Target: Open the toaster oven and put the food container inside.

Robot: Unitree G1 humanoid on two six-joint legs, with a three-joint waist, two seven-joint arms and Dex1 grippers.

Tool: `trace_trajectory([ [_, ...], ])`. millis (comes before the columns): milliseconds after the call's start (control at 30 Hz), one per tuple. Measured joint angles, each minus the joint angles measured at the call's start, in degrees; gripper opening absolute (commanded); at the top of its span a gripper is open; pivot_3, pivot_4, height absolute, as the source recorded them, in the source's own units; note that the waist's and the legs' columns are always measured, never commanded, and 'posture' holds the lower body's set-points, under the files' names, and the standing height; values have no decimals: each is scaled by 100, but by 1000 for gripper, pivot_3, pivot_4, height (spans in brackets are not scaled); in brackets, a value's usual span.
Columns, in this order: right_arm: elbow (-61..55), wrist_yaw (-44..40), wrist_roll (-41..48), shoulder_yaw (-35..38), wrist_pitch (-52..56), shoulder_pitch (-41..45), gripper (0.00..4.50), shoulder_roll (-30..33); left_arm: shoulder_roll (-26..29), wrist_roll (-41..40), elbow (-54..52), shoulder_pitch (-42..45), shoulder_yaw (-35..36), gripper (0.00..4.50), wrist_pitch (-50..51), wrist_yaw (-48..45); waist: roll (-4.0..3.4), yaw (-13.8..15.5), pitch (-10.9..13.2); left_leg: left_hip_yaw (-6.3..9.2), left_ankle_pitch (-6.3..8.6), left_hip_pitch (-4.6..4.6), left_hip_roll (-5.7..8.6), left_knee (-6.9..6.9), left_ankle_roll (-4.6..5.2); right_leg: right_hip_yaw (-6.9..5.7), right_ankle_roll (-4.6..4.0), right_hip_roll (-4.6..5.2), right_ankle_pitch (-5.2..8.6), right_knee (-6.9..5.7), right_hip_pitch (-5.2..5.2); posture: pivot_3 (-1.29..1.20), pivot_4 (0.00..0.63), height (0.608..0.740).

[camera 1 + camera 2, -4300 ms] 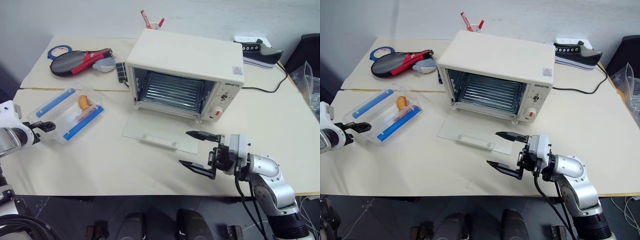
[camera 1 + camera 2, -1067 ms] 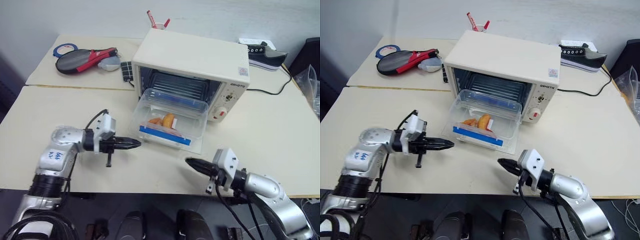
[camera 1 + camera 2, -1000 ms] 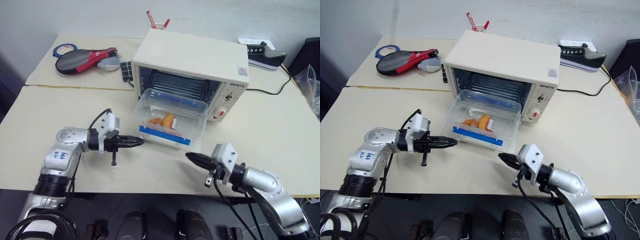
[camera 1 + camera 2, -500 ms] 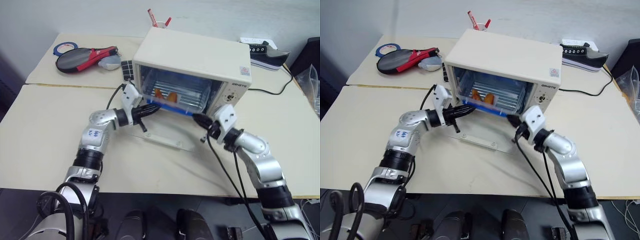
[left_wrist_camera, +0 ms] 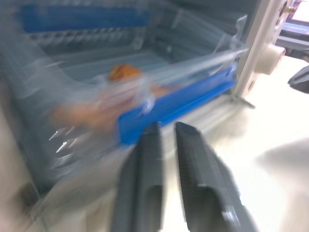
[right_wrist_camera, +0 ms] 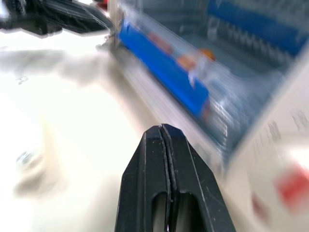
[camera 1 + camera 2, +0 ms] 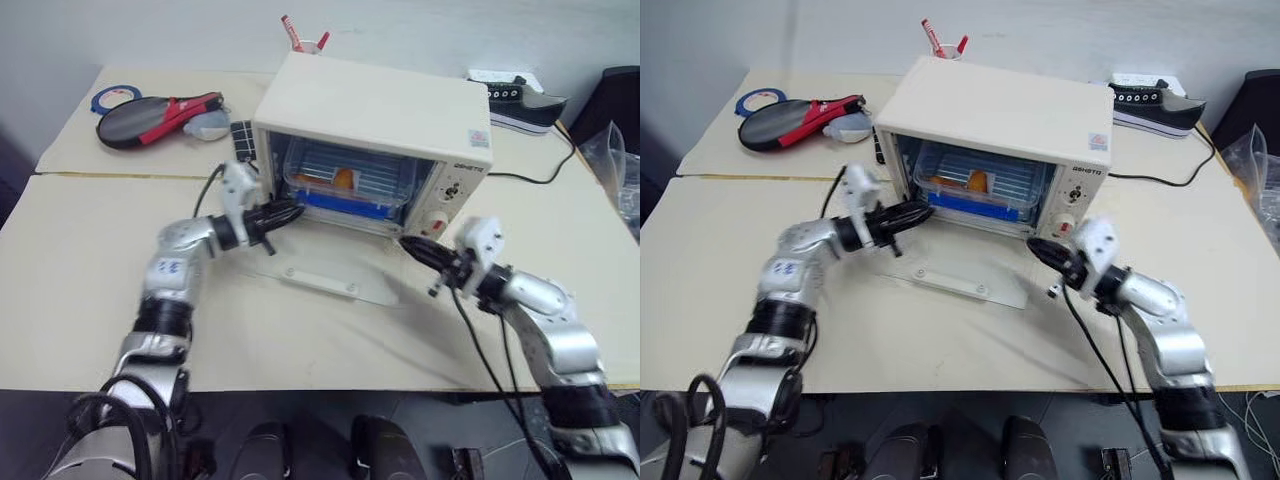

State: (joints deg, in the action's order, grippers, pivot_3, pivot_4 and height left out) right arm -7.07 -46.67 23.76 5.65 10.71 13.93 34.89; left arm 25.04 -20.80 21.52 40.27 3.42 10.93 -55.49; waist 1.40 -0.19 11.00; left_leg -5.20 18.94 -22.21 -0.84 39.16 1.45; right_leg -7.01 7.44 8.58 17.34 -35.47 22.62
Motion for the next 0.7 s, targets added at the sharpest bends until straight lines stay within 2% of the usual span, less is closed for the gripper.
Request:
trace_trajectory([
  [167,80,-356,53,596,1,-777,0,512,997,-404,-969,-1004,398,3006,57,-859,-4,11,-2,0,0,21,-6,7,0,4,-2,-1,-1,-12,-15,0,150,740],
  [233,503,-567,-196,561,-253,-1025,0,619,1355,-435,-1168,-1450,578,3619,58,-1030,-5,9,-2,-1,1,22,-5,4,1,12,-2,1,-1,-10,-13,0,150,740],
  [333,1199,-825,-433,240,-586,-924,0,516,1722,-503,-1244,-1982,795,4456,129,-1222,-6,2,-2,-1,1,23,-7,4,1,14,-2,0,-1,-11,-12,0,150,740],
  [500,1861,-1265,-562,-42,-1198,-422,0,250,1903,-631,-1482,-2422,1039,4456,198,-1299,-13,-4,1,2,1,24,-11,4,-1,13,-2,-1,-1,-11,-12,0,150,740],
  [700,1825,-1630,-340,-319,-1289,-190,0,-320,1769,-921,-2132,-2511,1176,4456,581,-886,-17,8,2,3,1,23,-8,4,-1,15,-2,2,-1,-13,-13,0,150,740],
])
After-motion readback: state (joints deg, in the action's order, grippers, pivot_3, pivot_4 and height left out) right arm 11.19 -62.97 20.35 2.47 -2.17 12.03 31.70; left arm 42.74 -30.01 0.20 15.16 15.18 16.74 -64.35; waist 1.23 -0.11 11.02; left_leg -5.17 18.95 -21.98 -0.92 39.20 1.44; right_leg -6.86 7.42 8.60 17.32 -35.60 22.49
